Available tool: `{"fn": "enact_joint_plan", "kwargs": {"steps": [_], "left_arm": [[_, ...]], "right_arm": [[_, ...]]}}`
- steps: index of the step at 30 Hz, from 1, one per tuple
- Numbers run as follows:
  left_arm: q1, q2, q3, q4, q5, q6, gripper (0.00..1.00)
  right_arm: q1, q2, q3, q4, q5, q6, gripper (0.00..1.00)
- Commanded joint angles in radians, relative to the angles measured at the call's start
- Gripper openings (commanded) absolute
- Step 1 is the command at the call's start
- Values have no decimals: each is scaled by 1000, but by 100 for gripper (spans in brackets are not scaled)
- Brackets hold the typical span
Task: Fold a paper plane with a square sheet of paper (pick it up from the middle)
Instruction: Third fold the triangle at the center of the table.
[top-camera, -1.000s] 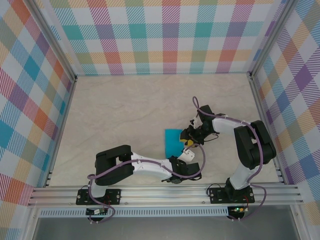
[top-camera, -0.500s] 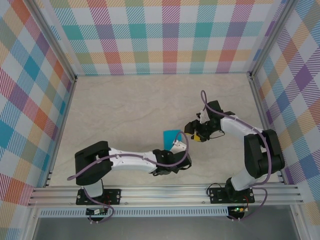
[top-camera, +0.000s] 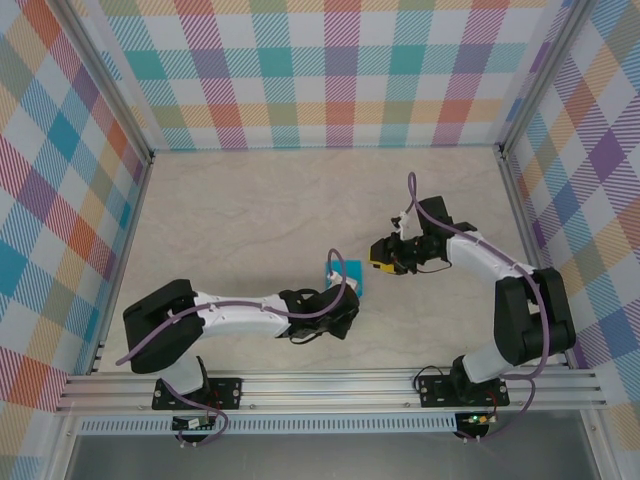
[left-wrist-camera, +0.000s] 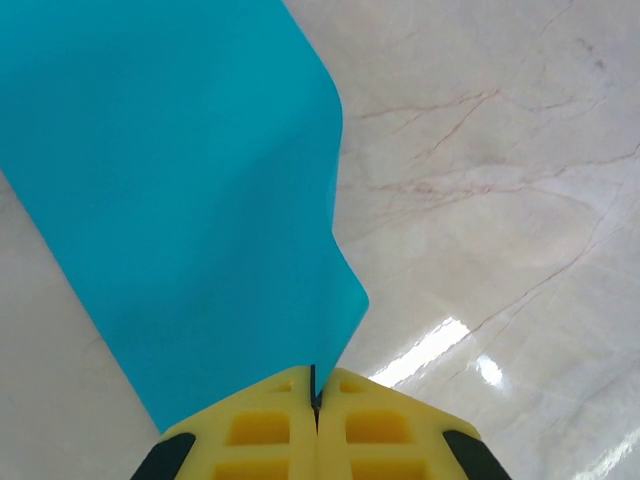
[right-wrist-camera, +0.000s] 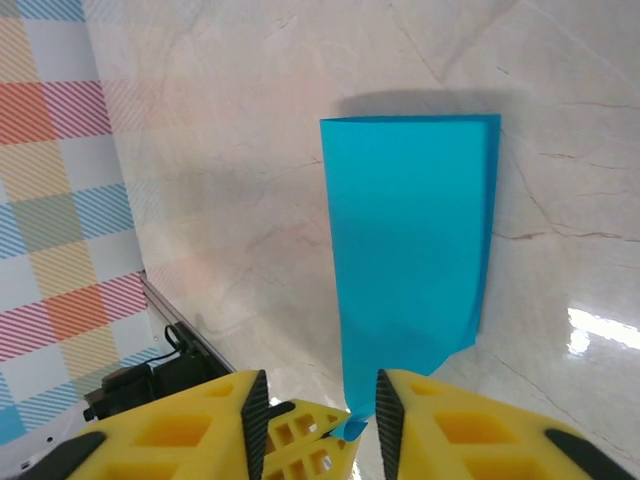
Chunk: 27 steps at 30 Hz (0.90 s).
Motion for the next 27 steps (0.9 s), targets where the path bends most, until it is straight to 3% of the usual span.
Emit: {"fn": "enact_joint_plan", "kwargs": {"steps": [1, 11, 27], "left_arm": [[38, -86, -67, 101, 81, -30, 3], [144, -148, -148, 155, 229, -11, 4], [232, -109, -154, 160, 374, 46, 4]], "right_arm": [[13, 39, 21, 22, -54, -15, 33], [152, 167, 107, 13, 14, -11, 27], [223, 418, 294, -106, 176, -64, 22]]}}
